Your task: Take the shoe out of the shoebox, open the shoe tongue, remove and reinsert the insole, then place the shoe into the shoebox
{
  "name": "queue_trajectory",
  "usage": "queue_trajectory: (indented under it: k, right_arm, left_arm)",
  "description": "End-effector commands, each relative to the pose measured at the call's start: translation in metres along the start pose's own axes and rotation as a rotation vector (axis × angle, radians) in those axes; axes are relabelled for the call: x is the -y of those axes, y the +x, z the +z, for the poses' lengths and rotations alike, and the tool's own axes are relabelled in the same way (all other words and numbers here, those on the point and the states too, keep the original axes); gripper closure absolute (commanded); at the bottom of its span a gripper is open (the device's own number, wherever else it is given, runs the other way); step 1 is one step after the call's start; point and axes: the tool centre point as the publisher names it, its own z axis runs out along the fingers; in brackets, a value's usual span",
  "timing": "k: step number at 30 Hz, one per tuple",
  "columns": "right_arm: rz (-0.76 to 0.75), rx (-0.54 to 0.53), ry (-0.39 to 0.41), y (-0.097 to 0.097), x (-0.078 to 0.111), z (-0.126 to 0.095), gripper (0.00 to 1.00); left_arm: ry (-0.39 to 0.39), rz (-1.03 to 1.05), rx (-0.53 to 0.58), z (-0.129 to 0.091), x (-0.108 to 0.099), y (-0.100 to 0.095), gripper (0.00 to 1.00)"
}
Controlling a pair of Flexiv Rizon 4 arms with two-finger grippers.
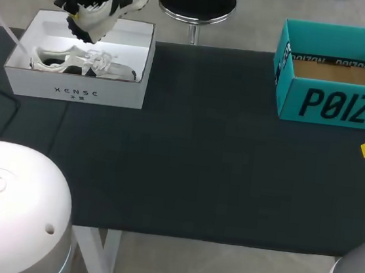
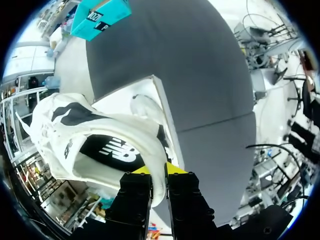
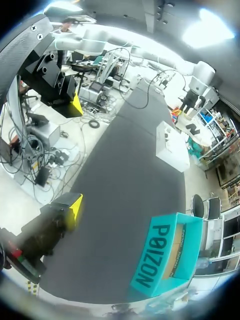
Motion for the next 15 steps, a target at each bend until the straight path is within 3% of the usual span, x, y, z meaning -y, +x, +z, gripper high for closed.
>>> queue_trajectory:
  k: [1,15]
  right_arm:
    - [0.001,0.005,-0.011,0.0014,0.0065,0.0001,0.00]
    - [0.001,0.005,-0.011,0.0014,0.0065,0.0001,0.00]
  left_arm:
    - [0.000,0.001,0.002,-0.0014,-0.0004,0.0002,1.00]
    - [-0.005,0.017,0.023,-0.0009,-0.0025,0.0007,1.00]
